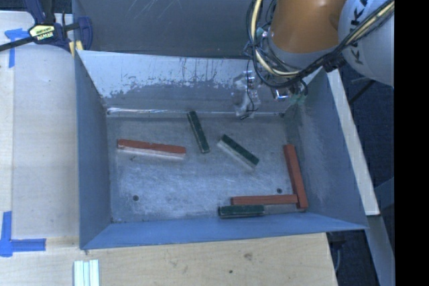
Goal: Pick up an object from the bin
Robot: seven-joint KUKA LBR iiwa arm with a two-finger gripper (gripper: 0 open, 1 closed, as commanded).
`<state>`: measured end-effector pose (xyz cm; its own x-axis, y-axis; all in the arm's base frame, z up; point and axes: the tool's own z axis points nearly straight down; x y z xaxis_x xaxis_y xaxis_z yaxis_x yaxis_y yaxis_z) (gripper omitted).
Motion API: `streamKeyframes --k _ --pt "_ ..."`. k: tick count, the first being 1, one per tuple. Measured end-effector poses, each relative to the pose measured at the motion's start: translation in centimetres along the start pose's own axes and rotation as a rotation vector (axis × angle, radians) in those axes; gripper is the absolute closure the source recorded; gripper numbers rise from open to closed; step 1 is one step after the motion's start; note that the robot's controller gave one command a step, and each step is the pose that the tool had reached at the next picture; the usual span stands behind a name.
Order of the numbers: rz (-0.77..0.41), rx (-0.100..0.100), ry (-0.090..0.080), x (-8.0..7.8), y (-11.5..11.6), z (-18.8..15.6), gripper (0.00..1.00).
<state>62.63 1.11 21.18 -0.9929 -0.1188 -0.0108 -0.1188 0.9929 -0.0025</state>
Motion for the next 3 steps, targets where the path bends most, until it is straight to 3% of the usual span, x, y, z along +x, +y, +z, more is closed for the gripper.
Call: streamKeyframes --k 1,2,3 --pt "-0.146 -0.003 0.015 4.2 -2.1 7.6 1.00" --pt "-0.145 -0.003 0.007 3.9 -2.0 7.2 0.00" --pt "-0.200 -0.004 0.013 3.6 -4.9 14.4 0.00"
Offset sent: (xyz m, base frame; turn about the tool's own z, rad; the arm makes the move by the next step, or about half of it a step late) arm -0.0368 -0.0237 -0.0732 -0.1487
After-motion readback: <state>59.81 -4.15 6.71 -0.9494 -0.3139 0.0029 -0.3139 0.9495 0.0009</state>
